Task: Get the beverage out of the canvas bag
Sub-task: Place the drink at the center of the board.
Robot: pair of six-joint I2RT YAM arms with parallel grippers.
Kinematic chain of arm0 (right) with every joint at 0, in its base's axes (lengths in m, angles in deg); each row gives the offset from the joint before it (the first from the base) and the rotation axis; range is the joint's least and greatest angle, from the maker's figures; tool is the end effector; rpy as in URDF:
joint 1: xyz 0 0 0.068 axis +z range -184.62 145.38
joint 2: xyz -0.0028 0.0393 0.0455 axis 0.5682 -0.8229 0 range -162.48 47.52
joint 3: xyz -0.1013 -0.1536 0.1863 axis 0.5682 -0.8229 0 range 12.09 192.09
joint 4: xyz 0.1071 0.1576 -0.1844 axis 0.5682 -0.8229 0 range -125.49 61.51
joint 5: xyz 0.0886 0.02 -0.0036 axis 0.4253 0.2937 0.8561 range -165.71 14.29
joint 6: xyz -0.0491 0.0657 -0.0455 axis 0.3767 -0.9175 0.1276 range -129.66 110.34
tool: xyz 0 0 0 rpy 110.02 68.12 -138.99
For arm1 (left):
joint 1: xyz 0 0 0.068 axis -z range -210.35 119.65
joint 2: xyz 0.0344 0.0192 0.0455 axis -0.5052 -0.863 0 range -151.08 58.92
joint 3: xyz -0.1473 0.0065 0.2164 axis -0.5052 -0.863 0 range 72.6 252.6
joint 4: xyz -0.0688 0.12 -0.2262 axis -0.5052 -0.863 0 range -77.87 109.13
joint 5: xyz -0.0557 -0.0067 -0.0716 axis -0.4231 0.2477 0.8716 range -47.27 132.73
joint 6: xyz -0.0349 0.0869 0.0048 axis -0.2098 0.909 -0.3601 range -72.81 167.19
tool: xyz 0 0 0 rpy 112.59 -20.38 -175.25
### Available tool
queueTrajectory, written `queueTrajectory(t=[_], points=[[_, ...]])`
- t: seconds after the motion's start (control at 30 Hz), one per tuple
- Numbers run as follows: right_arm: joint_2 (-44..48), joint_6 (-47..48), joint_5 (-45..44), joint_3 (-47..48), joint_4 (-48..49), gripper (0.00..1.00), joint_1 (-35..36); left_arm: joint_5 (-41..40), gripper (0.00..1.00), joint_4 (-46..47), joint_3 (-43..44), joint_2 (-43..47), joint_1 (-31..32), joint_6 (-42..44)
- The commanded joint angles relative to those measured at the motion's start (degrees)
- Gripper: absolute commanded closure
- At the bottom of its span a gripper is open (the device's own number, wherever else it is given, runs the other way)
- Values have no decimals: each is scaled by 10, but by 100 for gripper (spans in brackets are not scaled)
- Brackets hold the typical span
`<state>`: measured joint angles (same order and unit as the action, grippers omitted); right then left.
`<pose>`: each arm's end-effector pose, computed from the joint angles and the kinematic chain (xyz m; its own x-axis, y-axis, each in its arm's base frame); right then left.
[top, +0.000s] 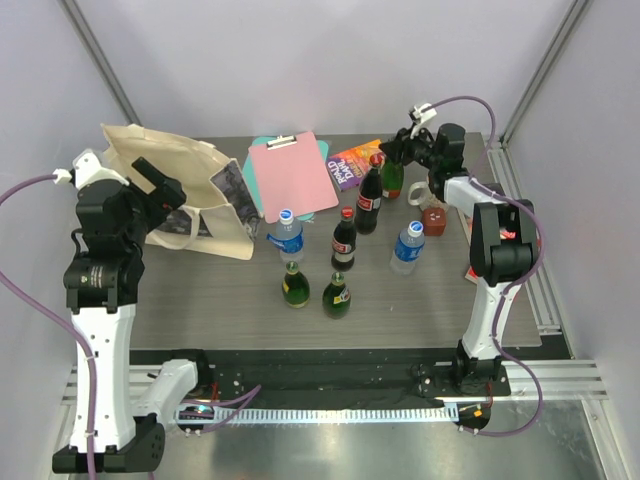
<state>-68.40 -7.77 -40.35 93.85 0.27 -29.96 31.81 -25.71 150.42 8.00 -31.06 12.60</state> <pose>0.5068 0.0905 0.2371 -0.0727 -0.0329 -0.9968 -0.6434 0.7653 0.0216 0.2048 0.0186 0.4275 -0.1442 -0.5593 -0.8163 -0.3332 0.8042 -0.4921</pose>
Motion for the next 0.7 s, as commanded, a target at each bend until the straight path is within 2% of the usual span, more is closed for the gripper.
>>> queueTrajectory(t=[0.0, 0.17, 0.3, 0.33, 0.5, 0.6, 0.67], points=[[22, 15, 16, -5, 145, 96, 6, -1, 0, 3, 26, -6, 2, -8], [21, 23, 13, -32, 172, 93, 6, 3, 1, 4, 29, -14, 2, -10], [31, 29, 13, -59, 187, 82, 6, 5, 0, 5, 26, -17, 2, -13], [33, 31, 14, -65, 190, 75, 4, 5, 0, 6, 26, -16, 3, -13], [51, 33, 11, -103, 213, 55, 3, 2, 0, 9, 26, -15, 2, -11], [66, 34, 9, -120, 220, 36, 3, -1, 0, 13, 29, -15, 2, -9], [74, 34, 13, -128, 221, 32, -2, -2, 0, 17, 31, -15, 2, -9]])
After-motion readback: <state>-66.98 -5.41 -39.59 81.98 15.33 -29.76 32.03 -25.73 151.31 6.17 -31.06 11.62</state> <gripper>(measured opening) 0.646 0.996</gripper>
